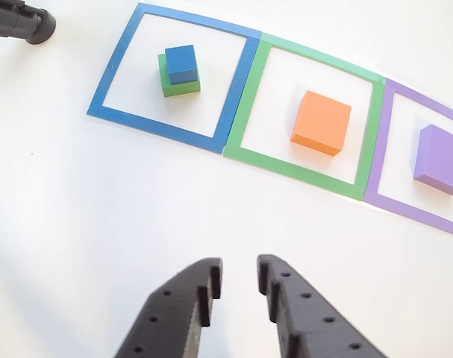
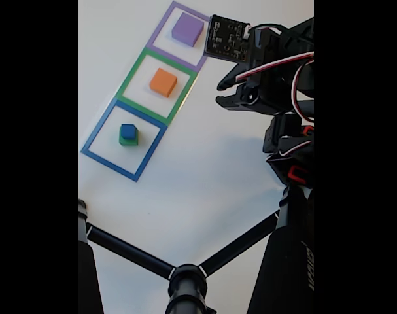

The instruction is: Tower of hanoi

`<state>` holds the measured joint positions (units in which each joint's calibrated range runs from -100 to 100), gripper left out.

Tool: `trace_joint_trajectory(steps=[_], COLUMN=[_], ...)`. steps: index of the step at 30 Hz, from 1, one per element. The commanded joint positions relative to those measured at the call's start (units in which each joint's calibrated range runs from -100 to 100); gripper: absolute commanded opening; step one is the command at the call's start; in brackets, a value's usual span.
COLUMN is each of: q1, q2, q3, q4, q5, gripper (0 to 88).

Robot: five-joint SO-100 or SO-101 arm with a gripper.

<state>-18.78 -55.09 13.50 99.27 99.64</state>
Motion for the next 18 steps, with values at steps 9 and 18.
trace_joint_trajectory(steps=[9,18], q1=[0.9,0.4], q2=[-5.1,4.6], q3=[42.0,62.0], q4=[-44.1,-83.0], q5=[0.4,0.4], gripper=[30.9,35.1])
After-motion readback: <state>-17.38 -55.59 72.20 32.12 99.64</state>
